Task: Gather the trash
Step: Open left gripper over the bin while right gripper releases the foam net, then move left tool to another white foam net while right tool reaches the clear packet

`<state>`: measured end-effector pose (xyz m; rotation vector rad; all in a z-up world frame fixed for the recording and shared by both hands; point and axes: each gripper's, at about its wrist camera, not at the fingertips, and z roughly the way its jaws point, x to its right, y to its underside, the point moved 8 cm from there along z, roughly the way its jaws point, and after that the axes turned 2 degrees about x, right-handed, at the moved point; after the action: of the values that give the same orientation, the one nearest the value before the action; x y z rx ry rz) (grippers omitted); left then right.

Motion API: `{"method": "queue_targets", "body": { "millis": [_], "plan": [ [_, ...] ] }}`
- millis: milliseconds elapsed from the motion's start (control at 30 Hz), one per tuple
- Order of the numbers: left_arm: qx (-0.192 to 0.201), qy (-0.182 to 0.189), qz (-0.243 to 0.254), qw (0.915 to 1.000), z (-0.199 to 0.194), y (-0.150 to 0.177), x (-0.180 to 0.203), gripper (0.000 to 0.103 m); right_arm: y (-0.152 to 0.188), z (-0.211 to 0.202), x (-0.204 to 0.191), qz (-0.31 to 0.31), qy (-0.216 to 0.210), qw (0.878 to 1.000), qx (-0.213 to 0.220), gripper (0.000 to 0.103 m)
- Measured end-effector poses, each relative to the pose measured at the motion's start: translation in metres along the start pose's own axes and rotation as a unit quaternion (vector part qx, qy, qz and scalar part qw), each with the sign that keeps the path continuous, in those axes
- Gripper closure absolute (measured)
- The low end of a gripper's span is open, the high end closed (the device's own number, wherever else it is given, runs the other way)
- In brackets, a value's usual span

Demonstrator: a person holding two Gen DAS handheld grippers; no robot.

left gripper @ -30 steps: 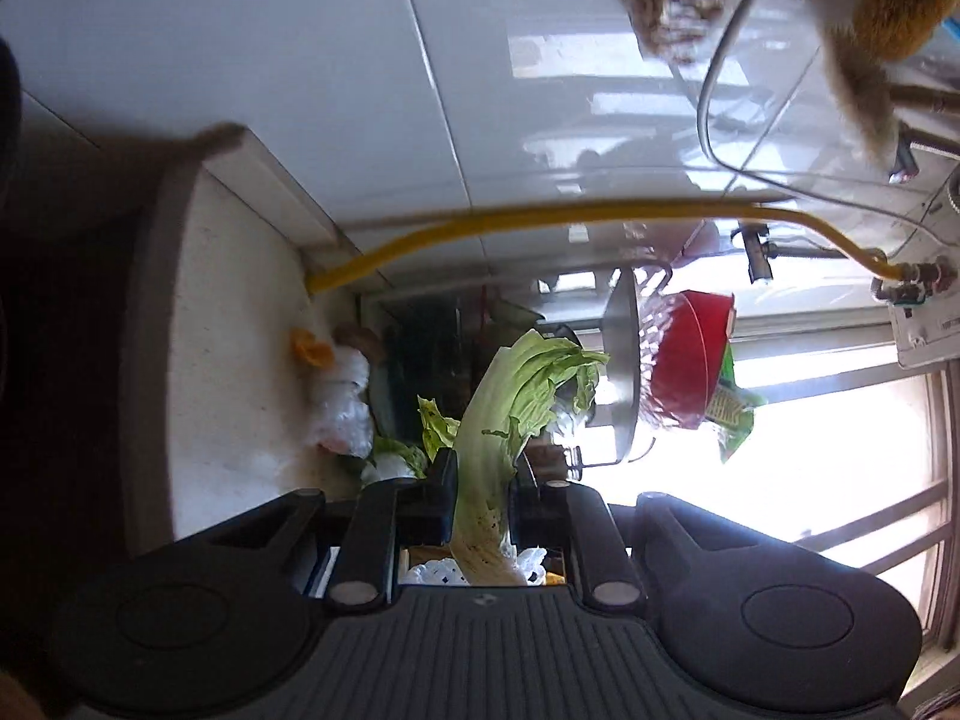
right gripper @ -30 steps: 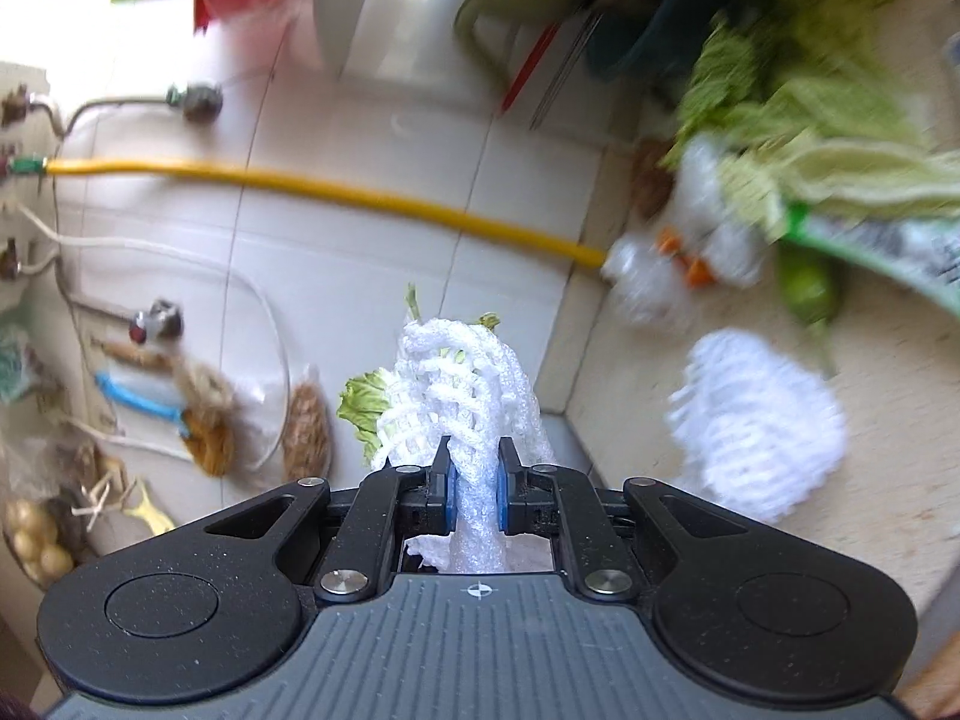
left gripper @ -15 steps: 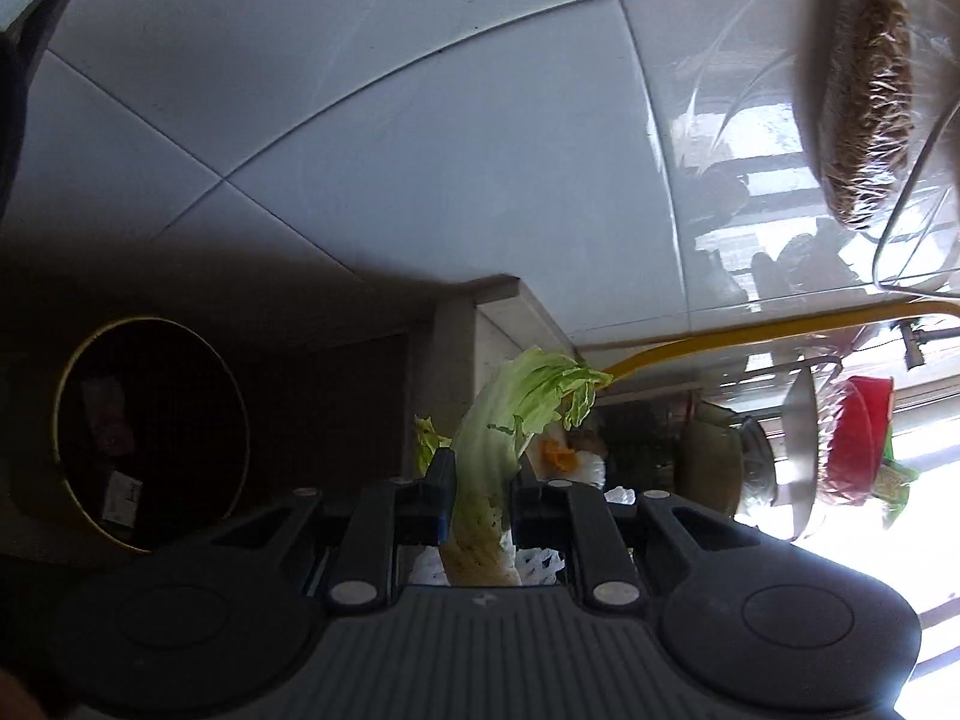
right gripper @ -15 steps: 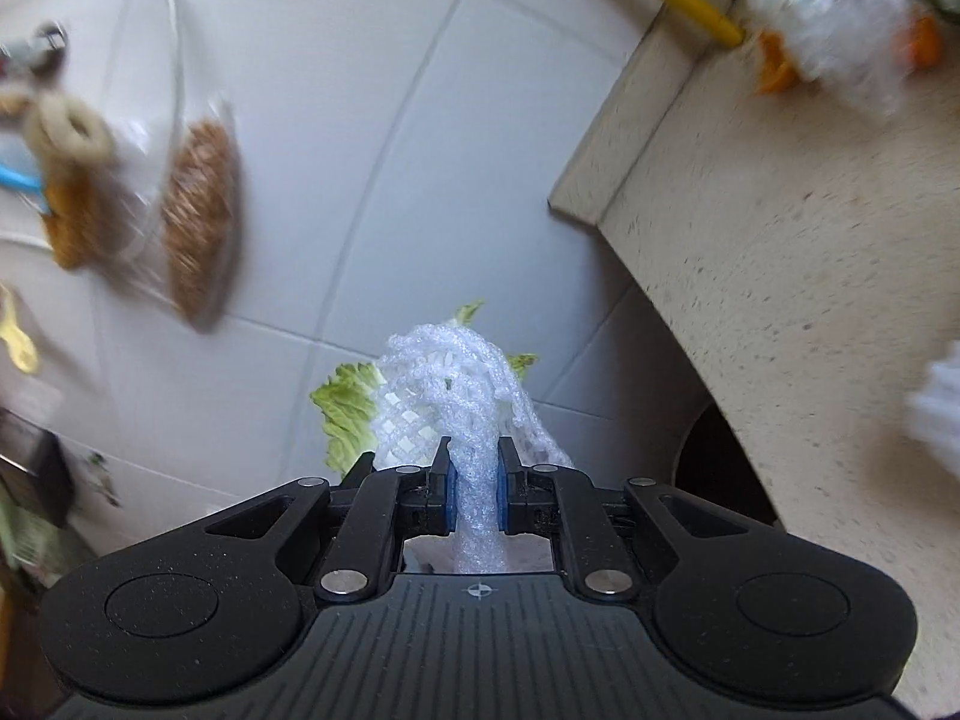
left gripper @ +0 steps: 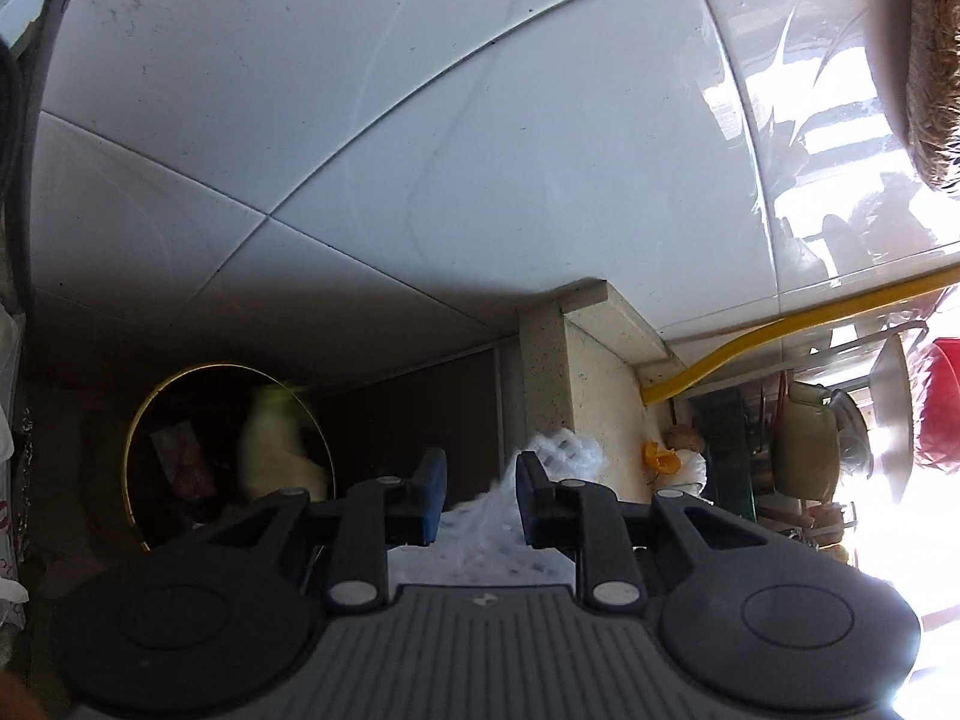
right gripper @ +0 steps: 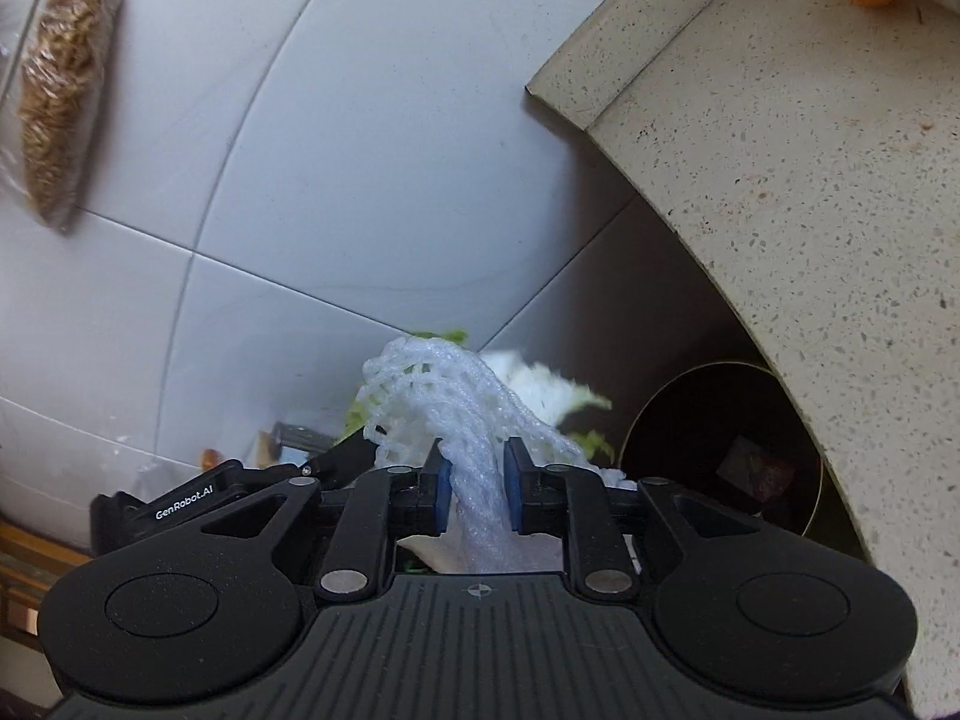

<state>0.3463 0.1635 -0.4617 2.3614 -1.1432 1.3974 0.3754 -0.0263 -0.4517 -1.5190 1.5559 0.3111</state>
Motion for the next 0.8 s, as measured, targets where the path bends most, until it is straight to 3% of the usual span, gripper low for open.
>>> {"method": "queue_targets", "body": {
  "millis": [100,267,500,633,800],
  "plan": [
    [0.001,0.002,0.0,1.0,-0.002,-0.002,0.0,0.08,-0.001,0.008,0.001,-0.003,0.01,1.0,0.0,0.059],
    [-0.001,-0.006,0.0,1.0,-0.004,-0.002,-0.007,0.078,0.0,0.018,-0.002,-0.024,0.031,0.999,-0.003,0.057],
    [-0.005,-0.004,0.003,1.0,-0.008,0.002,-0.006,0.077,0.01,0.035,0.001,-0.08,0.11,0.99,-0.031,0.049],
    [-0.011,0.001,0.008,0.9999,-0.009,0.005,0.001,0.076,0.012,0.029,-0.005,-0.075,0.1,0.992,-0.03,0.049],
    [-0.036,0.02,0.042,0.9983,0.002,0.023,0.029,0.071,0.008,-0.01,-0.016,-0.078,0.094,0.992,0.008,0.047]
  ]
}}
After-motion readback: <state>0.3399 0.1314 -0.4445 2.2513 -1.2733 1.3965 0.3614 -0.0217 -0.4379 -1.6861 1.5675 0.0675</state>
